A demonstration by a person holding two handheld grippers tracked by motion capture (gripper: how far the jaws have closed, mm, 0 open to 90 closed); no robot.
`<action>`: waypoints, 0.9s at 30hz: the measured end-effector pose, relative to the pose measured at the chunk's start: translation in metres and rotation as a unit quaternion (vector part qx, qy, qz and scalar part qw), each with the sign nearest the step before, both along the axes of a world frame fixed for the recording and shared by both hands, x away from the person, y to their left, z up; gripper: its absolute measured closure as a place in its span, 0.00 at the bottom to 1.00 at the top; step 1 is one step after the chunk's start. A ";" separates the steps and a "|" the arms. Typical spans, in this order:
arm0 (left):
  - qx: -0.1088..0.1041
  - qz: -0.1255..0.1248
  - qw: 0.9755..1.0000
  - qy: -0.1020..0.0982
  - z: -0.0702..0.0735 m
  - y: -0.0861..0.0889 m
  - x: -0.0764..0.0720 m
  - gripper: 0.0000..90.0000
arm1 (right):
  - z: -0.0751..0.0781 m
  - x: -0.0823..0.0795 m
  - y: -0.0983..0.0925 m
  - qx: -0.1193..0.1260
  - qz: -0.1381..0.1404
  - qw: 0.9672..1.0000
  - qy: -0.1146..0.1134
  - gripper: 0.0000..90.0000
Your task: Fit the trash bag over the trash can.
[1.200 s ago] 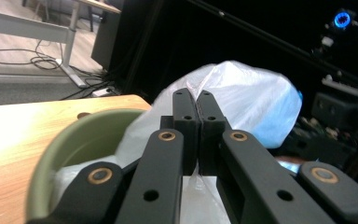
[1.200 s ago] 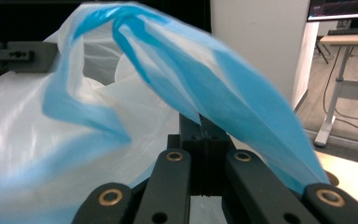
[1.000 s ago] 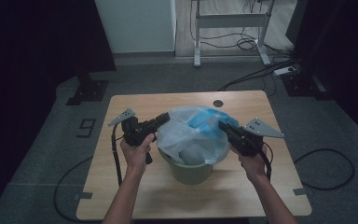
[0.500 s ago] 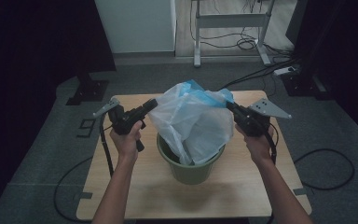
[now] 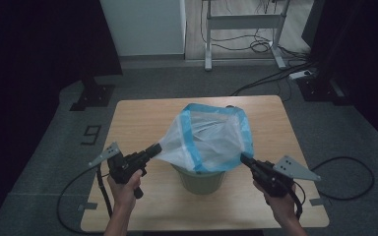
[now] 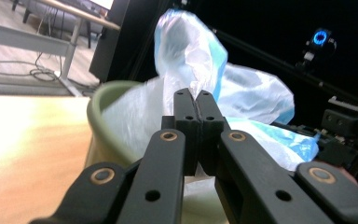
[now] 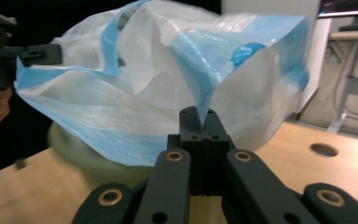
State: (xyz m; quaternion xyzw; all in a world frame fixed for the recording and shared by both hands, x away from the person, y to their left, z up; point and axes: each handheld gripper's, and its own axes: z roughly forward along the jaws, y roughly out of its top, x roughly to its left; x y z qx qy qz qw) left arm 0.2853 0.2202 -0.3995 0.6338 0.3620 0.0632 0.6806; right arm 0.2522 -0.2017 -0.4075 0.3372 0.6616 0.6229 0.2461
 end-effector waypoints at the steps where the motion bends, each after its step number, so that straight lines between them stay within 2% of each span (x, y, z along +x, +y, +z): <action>1: 0.004 0.001 1.000 0.004 -0.004 0.001 -0.002 1.00 | -0.004 -0.004 0.000 0.000 0.003 1.000 0.001 0.99; 6: -0.001 0.000 1.000 0.027 -0.025 0.004 -0.004 1.00 | -0.022 -0.011 0.000 -0.001 0.011 1.000 0.016 0.99; 11: 0.014 0.001 0.999 0.035 -0.039 0.001 -0.004 1.00 | -0.038 -0.010 0.003 0.005 0.015 0.999 0.029 0.99; 14: 0.020 0.001 0.999 0.041 -0.046 -0.001 -0.003 0.99 | -0.047 -0.010 0.007 -0.004 0.019 0.999 0.034 0.99; 18: 0.032 0.000 0.999 0.040 -0.049 -0.004 -0.004 0.99 | -0.054 -0.010 0.008 -0.004 0.018 0.999 0.037 0.99; 27: 0.033 -0.005 0.998 0.053 -0.057 -0.012 -0.003 0.99 | -0.066 -0.010 0.008 -0.011 0.021 0.998 0.053 0.99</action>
